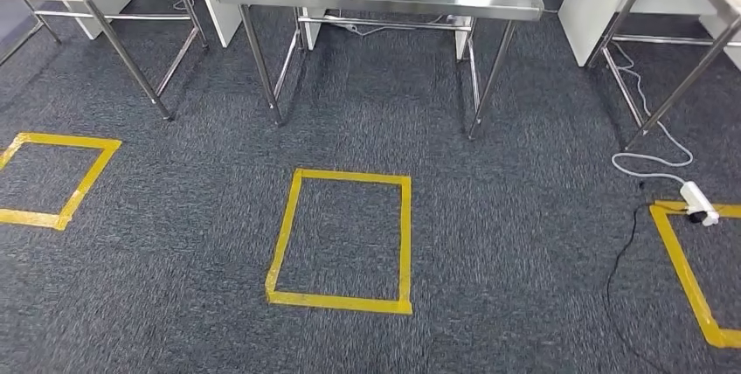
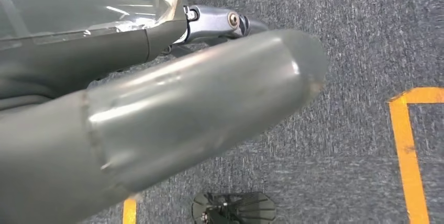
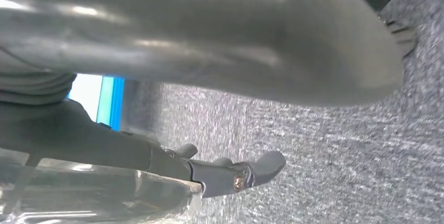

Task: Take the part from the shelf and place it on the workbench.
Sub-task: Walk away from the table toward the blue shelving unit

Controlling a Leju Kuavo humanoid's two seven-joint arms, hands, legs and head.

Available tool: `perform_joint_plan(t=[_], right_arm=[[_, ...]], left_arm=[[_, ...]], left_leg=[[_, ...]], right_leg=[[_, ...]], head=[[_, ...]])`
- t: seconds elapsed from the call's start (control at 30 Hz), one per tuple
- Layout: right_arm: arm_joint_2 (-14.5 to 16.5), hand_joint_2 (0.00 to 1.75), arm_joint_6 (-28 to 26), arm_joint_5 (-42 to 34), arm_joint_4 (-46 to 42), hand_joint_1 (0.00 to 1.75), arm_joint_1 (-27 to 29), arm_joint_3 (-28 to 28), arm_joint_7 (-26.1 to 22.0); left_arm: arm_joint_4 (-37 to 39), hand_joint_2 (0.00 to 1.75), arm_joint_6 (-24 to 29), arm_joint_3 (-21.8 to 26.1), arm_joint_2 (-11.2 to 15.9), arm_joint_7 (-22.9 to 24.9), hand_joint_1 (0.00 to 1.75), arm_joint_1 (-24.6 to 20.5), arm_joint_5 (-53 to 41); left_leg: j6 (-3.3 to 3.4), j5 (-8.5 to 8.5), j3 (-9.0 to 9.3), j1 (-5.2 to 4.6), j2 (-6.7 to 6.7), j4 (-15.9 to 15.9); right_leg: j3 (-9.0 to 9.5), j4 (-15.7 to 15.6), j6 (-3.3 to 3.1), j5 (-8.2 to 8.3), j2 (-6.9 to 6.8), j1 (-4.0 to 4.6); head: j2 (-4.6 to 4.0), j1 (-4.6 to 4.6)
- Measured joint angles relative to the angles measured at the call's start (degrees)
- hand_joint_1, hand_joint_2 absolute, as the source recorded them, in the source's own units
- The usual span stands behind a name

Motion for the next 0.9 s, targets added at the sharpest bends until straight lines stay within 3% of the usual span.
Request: perform_joint_plan(t=[0.03, 0.07, 0.13, 0.17, 0.2, 0.23, 0.27, 0.37, 0.43, 0.57, 0.73, 0.9], right_arm=[[0.0, 0.00, 0.1, 0.0, 0.0, 0.00, 0.0, 0.0, 0.0], [0.0, 0.00, 0.3, 0.0, 0.0, 0.00, 0.1, 0.0, -0.1], [0.0, 0.00, 0.5, 0.0, 0.0, 0.00, 0.1, 0.0, -0.2], [0.0, 0.00, 0.6, 0.0, 0.0, 0.00, 0.1, 0.0, -0.3], [0.0, 0.00, 0.6, 0.0, 0.0, 0.00, 0.2, 0.0, -0.3], [0.0, 0.00, 0.6, 0.0, 0.0, 0.00, 0.3, 0.0, -0.4], [0.0, 0.00, 0.6, 0.0, 0.0, 0.00, 0.3, 0.0, -0.4], [0.0, 0.00, 0.8, -0.2, 0.0, 0.00, 0.4, 0.0, -0.7], [0.0, 0.00, 1.0, -0.2, 0.0, 0.00, 0.3, 0.0, -1.0], [0.0, 0.00, 1.6, 0.0, 0.0, 0.00, 0.3, 0.0, -1.8], [0.0, 0.00, 1.9, 0.9, 0.0, 0.00, 0.3, 0.3, -2.2], [0.0, 0.00, 1.9, 1.2, 0.0, 0.00, 0.4, 0.6, -2.6]], left_arm=[[0.0, 0.00, 0.0, 0.0, 0.0, 0.0, 0.00, 0.1, 0.0], [0.0, 0.00, 0.0, 0.0, 0.0, -0.1, 0.00, 0.2, 0.0], [0.0, 0.00, 0.1, 0.0, 0.0, -0.3, 0.00, 0.3, 0.0], [0.0, 0.00, 0.1, 0.0, 0.0, -0.4, 0.00, 0.3, 0.0], [0.0, 0.00, 0.1, 0.0, 0.1, -0.4, 0.00, 0.3, 0.0], [0.0, 0.00, 0.2, 0.0, 0.1, -0.4, 0.00, 0.4, 0.0], [0.0, 0.00, 0.2, 0.0, 0.1, -0.5, 0.00, 0.4, 0.0], [0.0, 0.00, 0.2, 0.0, 0.1, -0.6, 0.00, 0.3, 0.0], [0.0, 0.00, 0.2, 0.0, 0.1, -0.7, 0.00, 0.3, -0.2], [0.0, 0.00, 0.2, 0.0, 0.0, -0.6, 0.00, 0.3, -0.6], [0.0, 0.00, 0.2, 0.0, 0.1, -0.4, 0.00, 0.2, -0.7], [0.0, 0.00, 0.2, 0.0, 0.1, -0.4, 0.00, 0.2, -0.7]], left_leg=[[-0.17, -0.83, -0.39, 0.18, -0.09, 0.7], [-0.34, -2.73, -1.10, 0.32, -0.21, 2.4], [-0.53, -8.36, -3.29, 0.38, -0.53, 9.0], [-0.61, -10.60, -4.35, 0.36, -0.64, 13.0], [-0.66, -11.64, -4.85, 0.36, -0.70, 16.0], [-0.64, -11.54, -4.32, 0.37, -0.70, 17.0], [-0.55, -10.58, -2.62, 0.37, -0.70, 15.6], [0.04, -7.58, 5.87, 0.24, -0.82, 3.7], [0.37, -7.41, 8.05, -0.06, -0.95, -0.2], [0.89, -7.25, 7.49, -0.90, -0.93, -0.6], [2.03, -6.81, 6.64, -1.88, -0.87, -0.3], [2.66, -6.53, 5.69, -2.25, -0.92, 0.4]], right_leg=[[-0.38, 0.1, -0.68, 0.32, -0.08, -0.15], [-0.86, 0.2, -1.49, 0.73, -0.18, -0.24], [-1.92, 0.2, -2.79, 1.66, -0.38, -0.02], [-2.47, 0.2, -3.10, 2.10, -0.45, 0.16], [-2.94, 0.2, -3.18, 2.47, -0.48, 0.31], [-3.35, 0.3, -3.13, 2.80, -0.49, 0.41], [-3.63, 0.3, -3.01, 3.06, -0.49, 0.46], [-3.99, 0.7, -2.42, 3.59, -0.42, 0.66], [-4.35, 1.0, -1.91, 3.86, -0.43, 0.96], [-5.28, 1.3, -1.82, 3.94, -0.46, 1.44], [-5.60, 1.1, -0.37, 4.91, -0.38, 0.61], [-6.08, 1.1, 0.42, 5.43, -0.43, 0.22]], head=[[0.00, -0.10], [0.00, -0.18], [0.00, -0.20], [0.00, -0.22], [0.00, -0.20], [0.00, -0.21], [0.00, -0.21], [0.00, -0.20], [0.00, -0.17], [0.00, 0.13], [0.00, 0.14], [0.00, 0.15]])
